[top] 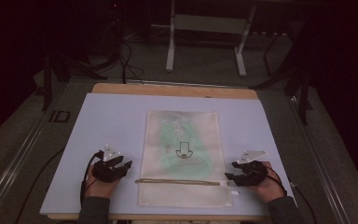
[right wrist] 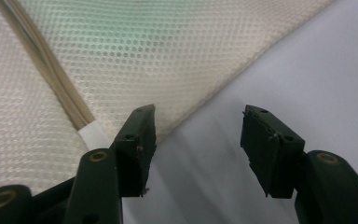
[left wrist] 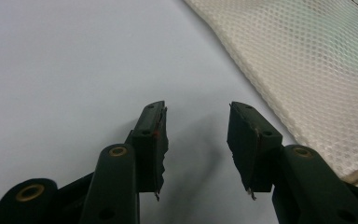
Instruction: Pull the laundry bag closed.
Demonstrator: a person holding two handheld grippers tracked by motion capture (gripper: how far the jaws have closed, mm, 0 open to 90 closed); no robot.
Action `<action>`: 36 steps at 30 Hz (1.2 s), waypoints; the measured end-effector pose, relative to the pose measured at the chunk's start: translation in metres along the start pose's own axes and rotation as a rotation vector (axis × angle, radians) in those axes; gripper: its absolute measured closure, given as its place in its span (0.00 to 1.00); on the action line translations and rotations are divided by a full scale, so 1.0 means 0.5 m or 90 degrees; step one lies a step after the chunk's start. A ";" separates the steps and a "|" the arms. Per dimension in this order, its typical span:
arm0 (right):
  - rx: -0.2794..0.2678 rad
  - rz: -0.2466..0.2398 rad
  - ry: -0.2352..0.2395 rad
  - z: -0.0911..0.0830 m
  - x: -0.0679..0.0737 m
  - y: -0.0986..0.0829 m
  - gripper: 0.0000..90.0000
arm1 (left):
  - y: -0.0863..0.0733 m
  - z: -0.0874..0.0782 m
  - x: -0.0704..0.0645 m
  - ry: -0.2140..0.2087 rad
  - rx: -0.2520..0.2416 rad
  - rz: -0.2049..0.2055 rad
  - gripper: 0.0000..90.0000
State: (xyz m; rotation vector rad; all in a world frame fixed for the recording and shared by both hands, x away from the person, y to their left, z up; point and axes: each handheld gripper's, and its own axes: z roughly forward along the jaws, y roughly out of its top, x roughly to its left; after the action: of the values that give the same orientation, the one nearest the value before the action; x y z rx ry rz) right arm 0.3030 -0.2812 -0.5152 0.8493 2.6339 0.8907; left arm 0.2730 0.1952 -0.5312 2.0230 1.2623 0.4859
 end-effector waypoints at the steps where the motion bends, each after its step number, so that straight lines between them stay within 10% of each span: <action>1: 0.000 -0.002 0.001 -0.001 0.001 0.001 0.50 | 0.000 0.000 -0.001 -0.002 0.000 0.003 0.63; 36: 0.035 -0.114 0.067 0.030 0.073 0.094 0.50 | 0.000 -0.001 -0.006 -0.020 0.006 0.015 0.65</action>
State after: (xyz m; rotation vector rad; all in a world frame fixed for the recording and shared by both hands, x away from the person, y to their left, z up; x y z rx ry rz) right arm 0.3004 -0.2220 -0.4995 0.5821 2.7826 0.8420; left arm 0.2715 0.1927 -0.5307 2.0475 1.2252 0.4580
